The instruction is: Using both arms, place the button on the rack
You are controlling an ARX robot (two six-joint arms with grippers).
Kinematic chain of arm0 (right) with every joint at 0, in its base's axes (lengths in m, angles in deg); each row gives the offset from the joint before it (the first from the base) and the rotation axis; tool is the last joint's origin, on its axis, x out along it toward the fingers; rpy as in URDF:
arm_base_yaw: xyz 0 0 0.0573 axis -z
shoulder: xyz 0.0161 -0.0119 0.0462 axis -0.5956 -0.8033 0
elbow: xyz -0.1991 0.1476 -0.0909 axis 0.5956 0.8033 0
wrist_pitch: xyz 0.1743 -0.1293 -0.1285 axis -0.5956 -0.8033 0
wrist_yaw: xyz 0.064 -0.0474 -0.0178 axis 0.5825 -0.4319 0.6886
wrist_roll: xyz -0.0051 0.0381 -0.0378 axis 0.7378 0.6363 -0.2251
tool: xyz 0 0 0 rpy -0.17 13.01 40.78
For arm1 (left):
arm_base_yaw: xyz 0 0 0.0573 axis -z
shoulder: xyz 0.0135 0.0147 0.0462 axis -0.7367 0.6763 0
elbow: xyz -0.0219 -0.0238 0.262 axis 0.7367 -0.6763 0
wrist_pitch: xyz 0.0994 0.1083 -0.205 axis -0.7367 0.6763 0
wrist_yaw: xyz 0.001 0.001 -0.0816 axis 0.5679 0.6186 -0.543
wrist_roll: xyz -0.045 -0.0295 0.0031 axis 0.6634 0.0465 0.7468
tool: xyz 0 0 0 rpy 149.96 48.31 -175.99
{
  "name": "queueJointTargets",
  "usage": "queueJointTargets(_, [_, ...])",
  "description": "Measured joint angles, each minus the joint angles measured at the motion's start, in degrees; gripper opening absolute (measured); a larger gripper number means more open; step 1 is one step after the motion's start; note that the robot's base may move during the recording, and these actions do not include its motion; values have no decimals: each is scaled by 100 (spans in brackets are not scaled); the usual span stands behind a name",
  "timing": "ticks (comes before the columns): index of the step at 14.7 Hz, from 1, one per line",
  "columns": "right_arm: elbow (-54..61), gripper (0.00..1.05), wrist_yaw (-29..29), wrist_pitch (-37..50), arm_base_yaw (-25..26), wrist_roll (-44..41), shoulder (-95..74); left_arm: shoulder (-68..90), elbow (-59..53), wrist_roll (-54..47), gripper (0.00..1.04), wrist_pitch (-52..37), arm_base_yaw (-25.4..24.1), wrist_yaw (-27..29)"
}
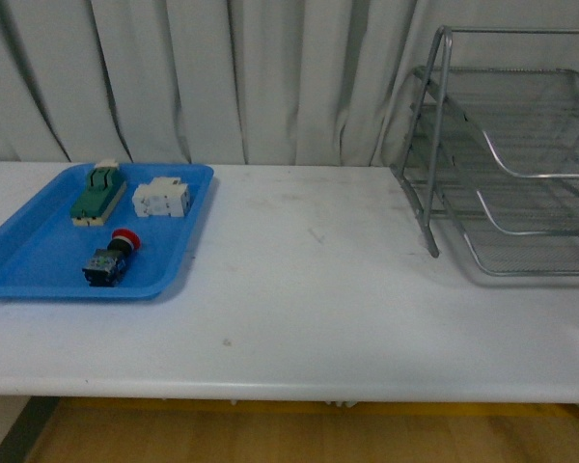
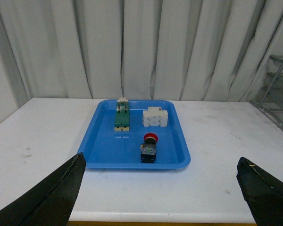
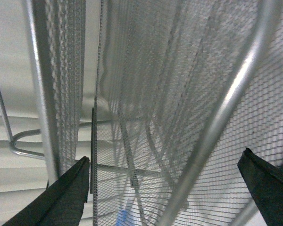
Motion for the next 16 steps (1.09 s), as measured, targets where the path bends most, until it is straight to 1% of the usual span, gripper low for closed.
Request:
queueJointTargets(3, [-188, 72, 2, -39, -76, 0, 0, 0, -2, 2, 98, 0, 0, 0])
queueJointTargets(4, [-199, 61, 4, 57, -116, 11, -2, 0, -2, 0, 98, -2, 0, 0])
queueJointTargets(6, [-201, 46, 46, 179, -149, 57, -15, 0, 0, 0, 98, -2, 0, 0])
queueJointTargets(7, [-201, 36, 44, 234, -142, 94, -81, 0, 0, 0, 98, 0, 0, 0])
queueJointTargets(9, [-197, 20, 46, 422, -138, 160, -203, 0, -2, 0, 98, 0, 0, -2])
queueJointTargets(10, [-142, 8, 42, 542, -131, 332, -271, 0, 0, 0, 98, 0, 0, -2])
queueJointTargets(11, [-28, 4, 11, 568, -66, 713, -273, 0, -2, 0, 98, 0, 0, 0])
queueJointTargets(16, [385, 3, 46, 723, 63, 870, -240, 0, -2, 0, 98, 0, 0, 0])
